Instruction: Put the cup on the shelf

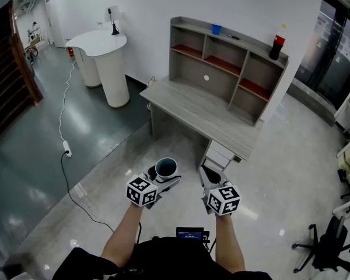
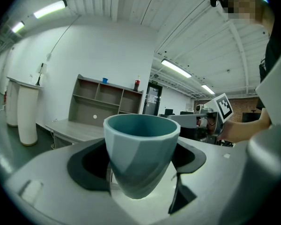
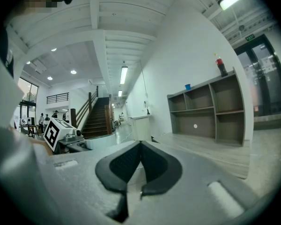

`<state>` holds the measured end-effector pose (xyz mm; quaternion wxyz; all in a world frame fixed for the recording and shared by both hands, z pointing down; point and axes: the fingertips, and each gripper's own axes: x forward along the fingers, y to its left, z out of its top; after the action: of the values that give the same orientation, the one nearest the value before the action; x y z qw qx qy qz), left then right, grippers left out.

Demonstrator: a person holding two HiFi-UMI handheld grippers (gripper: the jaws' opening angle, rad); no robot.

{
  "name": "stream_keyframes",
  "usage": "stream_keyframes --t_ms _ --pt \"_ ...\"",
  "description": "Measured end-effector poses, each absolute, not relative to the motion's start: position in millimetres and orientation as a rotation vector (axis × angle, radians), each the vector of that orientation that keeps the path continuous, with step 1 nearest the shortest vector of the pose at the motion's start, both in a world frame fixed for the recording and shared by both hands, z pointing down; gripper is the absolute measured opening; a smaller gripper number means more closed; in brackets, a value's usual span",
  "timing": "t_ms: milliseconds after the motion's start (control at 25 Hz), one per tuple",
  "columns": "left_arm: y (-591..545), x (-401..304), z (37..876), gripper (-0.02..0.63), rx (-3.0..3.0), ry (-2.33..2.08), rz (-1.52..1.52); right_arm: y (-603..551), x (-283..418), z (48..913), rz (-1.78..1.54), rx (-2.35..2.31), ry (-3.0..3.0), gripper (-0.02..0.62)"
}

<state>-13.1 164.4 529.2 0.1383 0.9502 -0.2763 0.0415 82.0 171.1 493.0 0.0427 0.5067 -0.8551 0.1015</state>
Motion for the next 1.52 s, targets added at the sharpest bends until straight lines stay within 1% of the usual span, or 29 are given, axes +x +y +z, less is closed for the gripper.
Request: stream_keyframes --t_ms 320,1000,1520 --pt "163.0 0.9 535.1 0.400 2.741 -0.819 0.137 169.9 95.4 496.6 0.319 1.524 -2.629 -0.003" --pt "162.1 56.4 546.7 0.400 2.729 -0.859 0.202 163.2 157.7 511.8 0.385 1.483 -2.644 -0.003" --pt "135.2 53.4 566.3 0.400 2.693 -0.874 0.225 135.4 157.4 530.3 0.435 1.470 -2.632 -0.003"
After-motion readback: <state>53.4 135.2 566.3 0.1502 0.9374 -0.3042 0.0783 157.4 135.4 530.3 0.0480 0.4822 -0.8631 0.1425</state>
